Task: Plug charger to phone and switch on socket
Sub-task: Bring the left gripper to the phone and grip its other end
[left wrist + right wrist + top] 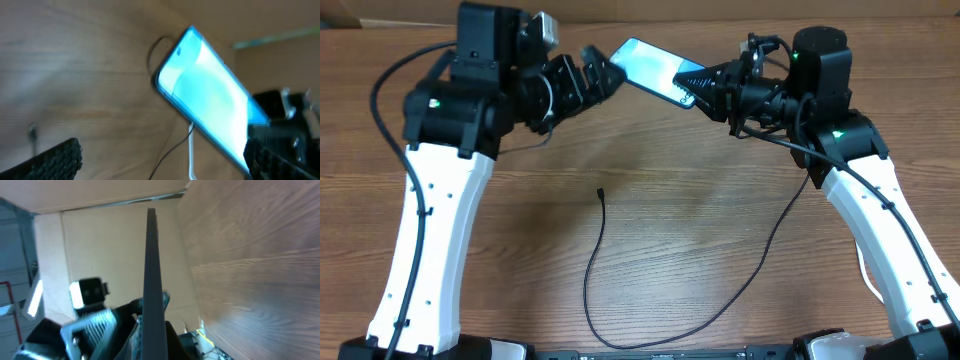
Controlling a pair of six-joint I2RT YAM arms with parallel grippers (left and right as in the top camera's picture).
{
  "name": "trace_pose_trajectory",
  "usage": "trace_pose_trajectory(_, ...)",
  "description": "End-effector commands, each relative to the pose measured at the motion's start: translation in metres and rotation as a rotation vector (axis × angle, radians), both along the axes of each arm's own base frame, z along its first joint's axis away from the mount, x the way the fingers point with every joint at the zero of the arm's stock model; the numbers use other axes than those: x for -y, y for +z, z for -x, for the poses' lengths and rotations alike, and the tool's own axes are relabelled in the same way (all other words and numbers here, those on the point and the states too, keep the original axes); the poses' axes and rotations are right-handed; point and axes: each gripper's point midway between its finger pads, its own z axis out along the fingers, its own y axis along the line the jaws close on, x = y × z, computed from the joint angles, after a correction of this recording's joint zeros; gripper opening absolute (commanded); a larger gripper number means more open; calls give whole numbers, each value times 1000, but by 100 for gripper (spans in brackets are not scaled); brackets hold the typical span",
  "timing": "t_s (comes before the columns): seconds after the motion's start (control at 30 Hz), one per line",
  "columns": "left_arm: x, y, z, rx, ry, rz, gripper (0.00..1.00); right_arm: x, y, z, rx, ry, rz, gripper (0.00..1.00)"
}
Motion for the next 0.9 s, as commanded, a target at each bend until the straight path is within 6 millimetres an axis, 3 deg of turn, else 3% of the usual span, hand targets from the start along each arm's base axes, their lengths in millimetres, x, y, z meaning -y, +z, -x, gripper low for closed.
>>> trace_pose_trajectory(0.0,17,2,-10,-62,43,161,100,0,33,6,22,-15,-62,4)
trace_pose_trajectory(0.3,31,-2,-26,-262,239,377,98,-27,37,4,-86,-112,-119,4)
trace_pose_trajectory(0.43,33,-3,-27,-312,279,419,84,-39,48,3,-54,-142,-149,4)
trace_pose_trajectory(0.53,32,-3,-28,-317,287,421,65,-45,54,4,-36,-142,-165,4)
trace_pose_trajectory(0.6,32,-3,-28,-329,297,431,58,-45,53,4,-35,-151,-162,4)
trace_pose_trajectory(0.87,32,-3,-27,-366,324,462,59,-41,38,-3,-80,-201,-128,4)
